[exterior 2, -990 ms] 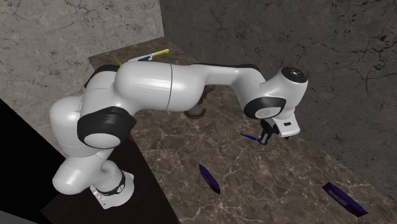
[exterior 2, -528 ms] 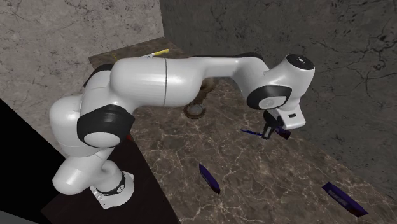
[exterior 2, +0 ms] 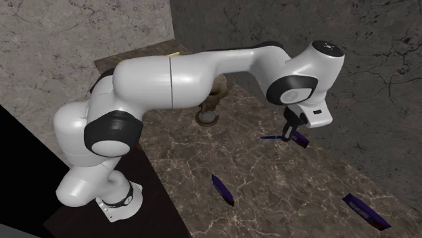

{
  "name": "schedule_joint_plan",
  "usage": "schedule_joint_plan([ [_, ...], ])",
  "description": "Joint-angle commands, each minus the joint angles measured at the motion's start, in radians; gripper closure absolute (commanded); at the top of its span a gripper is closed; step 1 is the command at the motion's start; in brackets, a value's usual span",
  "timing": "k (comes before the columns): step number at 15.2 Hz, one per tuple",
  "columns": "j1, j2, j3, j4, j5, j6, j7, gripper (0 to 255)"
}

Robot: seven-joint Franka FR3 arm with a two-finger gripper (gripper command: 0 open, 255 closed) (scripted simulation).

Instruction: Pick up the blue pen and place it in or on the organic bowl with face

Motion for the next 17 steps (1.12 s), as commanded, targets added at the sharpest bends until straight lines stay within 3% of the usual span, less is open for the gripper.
schedule_joint_plan([
  [1,0.002,-0.003,0.001,0.026,0.001,-0.028,0.001,255],
  [17,0.065,0.099,0.002,0.399,-0.043,-0.303,0.021,255],
])
